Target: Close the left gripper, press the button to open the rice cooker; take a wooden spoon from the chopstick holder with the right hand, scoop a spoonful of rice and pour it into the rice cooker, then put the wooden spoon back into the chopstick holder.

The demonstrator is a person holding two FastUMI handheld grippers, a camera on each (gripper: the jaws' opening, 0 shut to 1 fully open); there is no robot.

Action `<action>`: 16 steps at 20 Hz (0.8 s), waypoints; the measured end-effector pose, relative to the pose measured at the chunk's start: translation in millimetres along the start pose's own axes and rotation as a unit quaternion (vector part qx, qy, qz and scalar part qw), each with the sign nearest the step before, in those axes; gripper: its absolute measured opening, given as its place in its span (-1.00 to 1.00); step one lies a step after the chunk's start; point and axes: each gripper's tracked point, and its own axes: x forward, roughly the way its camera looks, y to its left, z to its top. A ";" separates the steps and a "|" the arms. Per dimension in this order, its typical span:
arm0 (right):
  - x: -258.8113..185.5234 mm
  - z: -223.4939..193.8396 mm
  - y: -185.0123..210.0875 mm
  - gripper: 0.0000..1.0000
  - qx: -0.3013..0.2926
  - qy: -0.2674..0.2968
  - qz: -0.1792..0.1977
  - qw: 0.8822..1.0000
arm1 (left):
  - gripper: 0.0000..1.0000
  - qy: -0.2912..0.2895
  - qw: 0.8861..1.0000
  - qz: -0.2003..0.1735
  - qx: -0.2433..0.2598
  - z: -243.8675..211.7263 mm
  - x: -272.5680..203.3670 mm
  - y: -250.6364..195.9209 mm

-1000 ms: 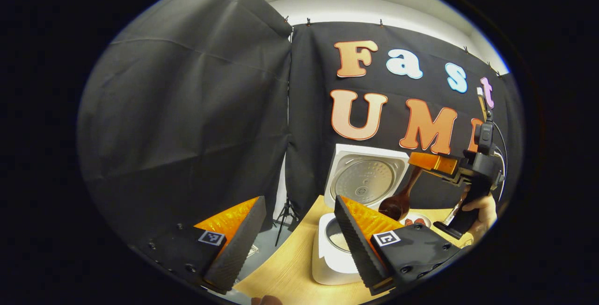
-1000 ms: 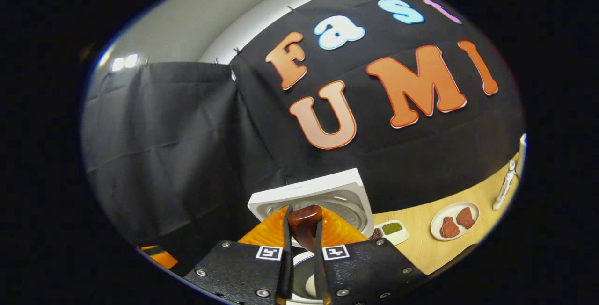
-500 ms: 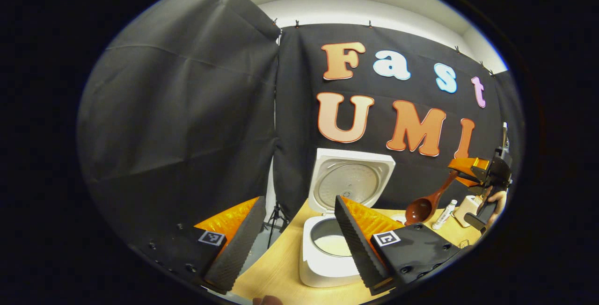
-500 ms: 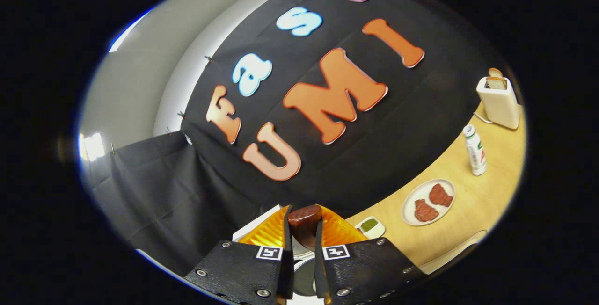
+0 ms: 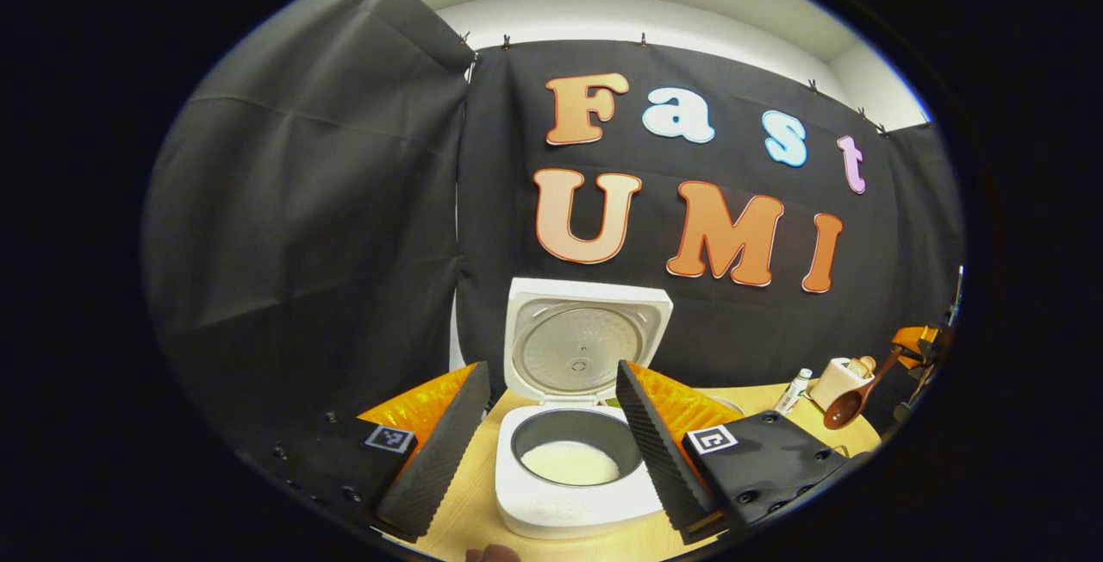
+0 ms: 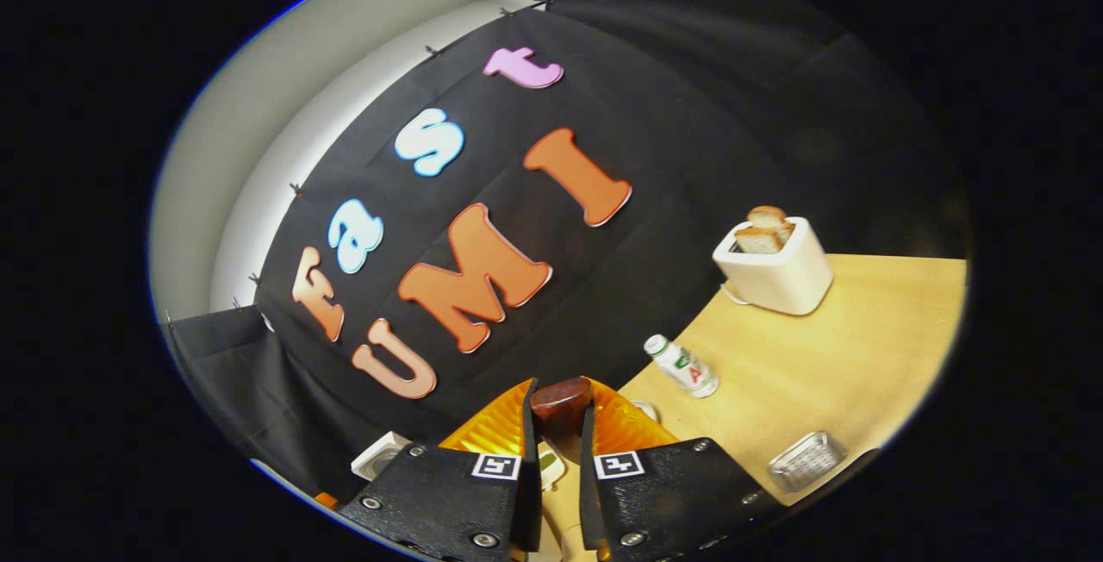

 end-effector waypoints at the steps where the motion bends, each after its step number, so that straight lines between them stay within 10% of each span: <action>1: -5.6 8.1 -18.0 -0.66 0.002 -0.006 -0.012 1.000 | 0.99 0.000 1.000 0.000 0.002 -0.4 2.2 -2.0; 16: -31.5 -26.8 -152.2 -0.66 -0.021 0.009 -0.113 0.993 | 1.00 0.007 1.000 0.009 0.018 -2.2 10.6 -17.7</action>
